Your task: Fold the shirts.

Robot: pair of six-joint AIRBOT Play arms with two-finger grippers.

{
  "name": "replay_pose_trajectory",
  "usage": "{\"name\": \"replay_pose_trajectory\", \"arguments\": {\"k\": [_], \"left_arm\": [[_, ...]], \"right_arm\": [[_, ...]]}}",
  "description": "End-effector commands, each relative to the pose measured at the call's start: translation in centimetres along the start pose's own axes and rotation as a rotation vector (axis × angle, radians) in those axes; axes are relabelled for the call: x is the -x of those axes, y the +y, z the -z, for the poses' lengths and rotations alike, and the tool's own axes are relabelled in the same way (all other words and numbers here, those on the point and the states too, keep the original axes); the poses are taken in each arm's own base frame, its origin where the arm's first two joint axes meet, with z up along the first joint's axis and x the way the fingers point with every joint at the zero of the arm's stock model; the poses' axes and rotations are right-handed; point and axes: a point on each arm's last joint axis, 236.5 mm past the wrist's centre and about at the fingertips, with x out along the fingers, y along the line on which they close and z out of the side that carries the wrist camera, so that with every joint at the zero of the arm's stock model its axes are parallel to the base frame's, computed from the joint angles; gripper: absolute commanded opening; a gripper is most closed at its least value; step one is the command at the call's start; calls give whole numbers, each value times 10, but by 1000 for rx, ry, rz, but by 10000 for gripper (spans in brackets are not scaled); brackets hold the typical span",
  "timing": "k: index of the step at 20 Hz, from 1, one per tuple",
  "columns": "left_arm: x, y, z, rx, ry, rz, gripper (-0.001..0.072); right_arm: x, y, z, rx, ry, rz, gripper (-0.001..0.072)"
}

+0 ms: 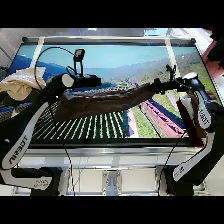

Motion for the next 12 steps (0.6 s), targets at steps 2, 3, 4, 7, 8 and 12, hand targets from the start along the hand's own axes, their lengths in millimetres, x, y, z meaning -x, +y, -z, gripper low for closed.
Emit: {"name": "replay_pose_trajectory", "arguments": {"k": [2, 3, 4, 7, 8, 12], "left_arm": [[-41, -16, 75, 74, 224, 35, 14], [-50, -18, 86, 81, 250, 36, 14], [-58, -21, 98, 90, 274, 38, 13], [-72, -28, 117, 131, 313, 55, 14], [-76, -28, 119, 131, 311, 54, 14], [-82, -23, 119, 136, 293, 42, 13]], "right_arm": [[42, 74, -24, 116, -70, -52, 29], [48, 92, -25, 142, -71, -57, 28], [51, 108, -22, 164, -62, -64, 28], [38, 160, -12, 235, -20, -91, 28], [30, 177, -8, 264, -7, -102, 28], [-18, 247, 14, 389, 19, -145, 27]]}}
